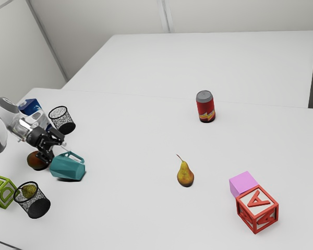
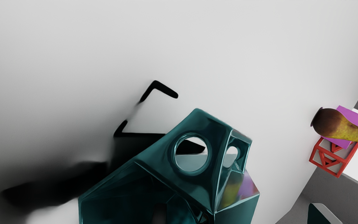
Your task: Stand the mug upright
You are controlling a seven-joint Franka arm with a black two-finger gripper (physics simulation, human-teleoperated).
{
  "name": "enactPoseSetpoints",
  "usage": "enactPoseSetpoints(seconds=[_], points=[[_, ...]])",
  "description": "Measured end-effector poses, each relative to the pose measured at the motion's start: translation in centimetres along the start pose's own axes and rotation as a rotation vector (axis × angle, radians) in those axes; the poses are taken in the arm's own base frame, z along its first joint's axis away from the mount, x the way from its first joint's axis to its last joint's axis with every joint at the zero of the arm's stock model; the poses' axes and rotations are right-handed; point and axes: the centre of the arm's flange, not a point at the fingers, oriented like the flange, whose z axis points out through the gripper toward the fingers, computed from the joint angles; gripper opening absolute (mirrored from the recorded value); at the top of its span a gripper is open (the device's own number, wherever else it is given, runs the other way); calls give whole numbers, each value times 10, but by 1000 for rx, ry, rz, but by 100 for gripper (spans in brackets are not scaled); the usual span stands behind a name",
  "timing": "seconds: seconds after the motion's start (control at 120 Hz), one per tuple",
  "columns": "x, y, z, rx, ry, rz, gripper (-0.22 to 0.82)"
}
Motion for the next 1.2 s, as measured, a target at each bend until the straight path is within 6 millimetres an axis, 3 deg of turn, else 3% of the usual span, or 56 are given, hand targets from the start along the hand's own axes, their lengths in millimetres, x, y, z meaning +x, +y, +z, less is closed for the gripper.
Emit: enactPoseSetpoints(seconds=[0.142, 0.392, 0.55, 0.892, 1.092, 1.2], points=[[2, 3, 2, -4, 0, -8, 38], [3, 6, 10, -12, -9, -26, 2], [5, 10, 12, -21, -8, -31, -10], [-3, 23, 17, -52, -8, -29, -17], [-8, 63, 8, 12, 12, 23, -18], [-6, 94, 10, 121, 48, 56, -18]])
